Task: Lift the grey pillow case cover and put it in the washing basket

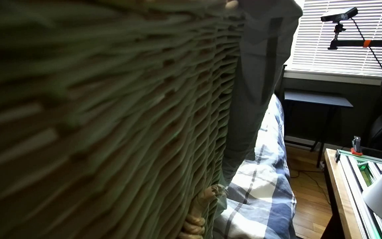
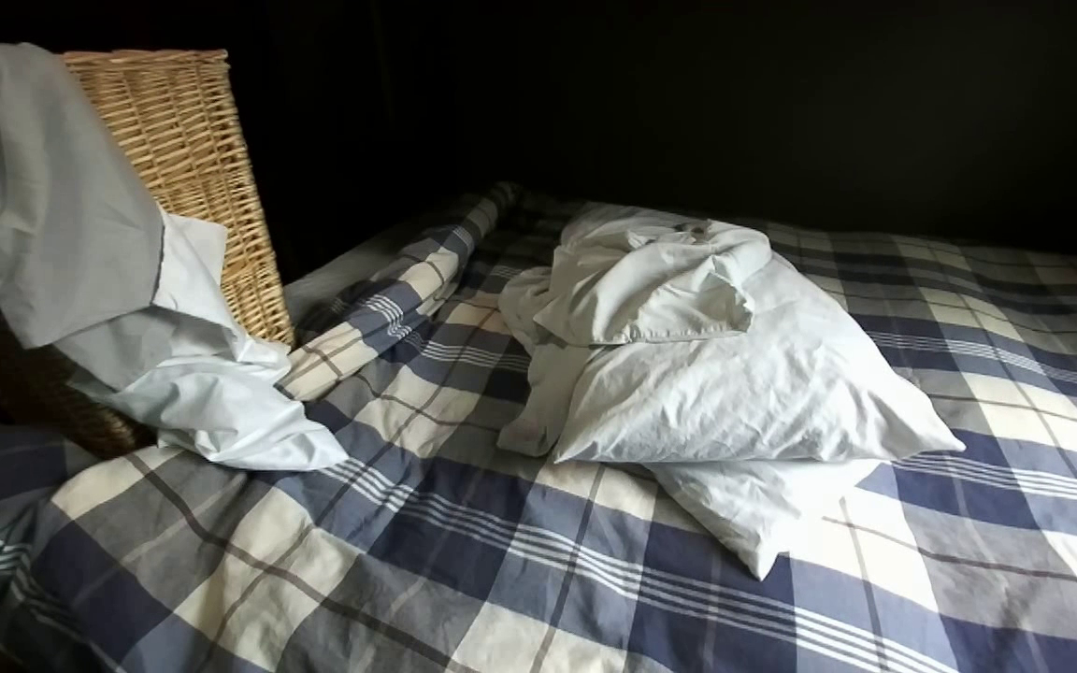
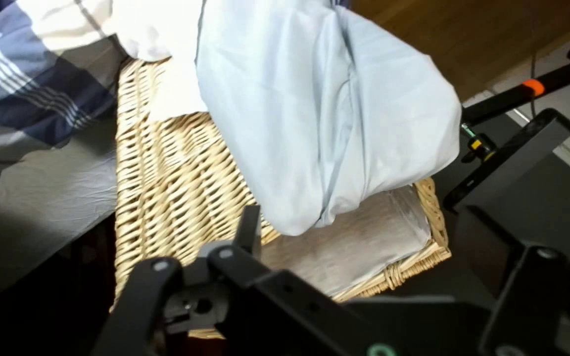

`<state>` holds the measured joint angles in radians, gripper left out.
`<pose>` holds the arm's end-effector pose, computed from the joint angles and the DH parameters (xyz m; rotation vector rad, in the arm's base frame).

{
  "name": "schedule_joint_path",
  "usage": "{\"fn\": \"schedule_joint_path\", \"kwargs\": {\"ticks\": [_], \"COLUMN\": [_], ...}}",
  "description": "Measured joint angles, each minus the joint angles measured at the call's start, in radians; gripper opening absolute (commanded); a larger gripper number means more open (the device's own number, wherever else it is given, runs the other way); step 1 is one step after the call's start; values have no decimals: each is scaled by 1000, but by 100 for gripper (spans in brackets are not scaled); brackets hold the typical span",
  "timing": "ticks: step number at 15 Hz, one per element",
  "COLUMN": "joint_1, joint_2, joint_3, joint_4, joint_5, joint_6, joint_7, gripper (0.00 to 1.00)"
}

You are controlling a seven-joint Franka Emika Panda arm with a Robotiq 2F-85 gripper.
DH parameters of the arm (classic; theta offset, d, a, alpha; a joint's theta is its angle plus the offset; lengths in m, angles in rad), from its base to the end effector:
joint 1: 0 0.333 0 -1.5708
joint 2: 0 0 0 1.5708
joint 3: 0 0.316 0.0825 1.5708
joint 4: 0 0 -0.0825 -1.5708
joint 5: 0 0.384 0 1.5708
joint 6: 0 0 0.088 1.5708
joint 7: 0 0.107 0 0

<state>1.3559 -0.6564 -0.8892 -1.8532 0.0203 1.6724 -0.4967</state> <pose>0.4459 0.0762 0.6746 -2.2755 -1.2593 -0.3260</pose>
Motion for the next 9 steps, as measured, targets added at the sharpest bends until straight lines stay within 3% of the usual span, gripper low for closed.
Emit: {"fn": "schedule_joint_path", "kwargs": {"ticks": [2,4,9], "joint_1": [-149,-243,-258], "joint_2": [-11,-16,-23], "joint_3": [62,98,110], "joint_4": [-123,-208,-230], "joint_5": [96,143,154], "joint_6": [63,106,113], "joint_7": [8,7,9], "gripper": [100,100,100]}}
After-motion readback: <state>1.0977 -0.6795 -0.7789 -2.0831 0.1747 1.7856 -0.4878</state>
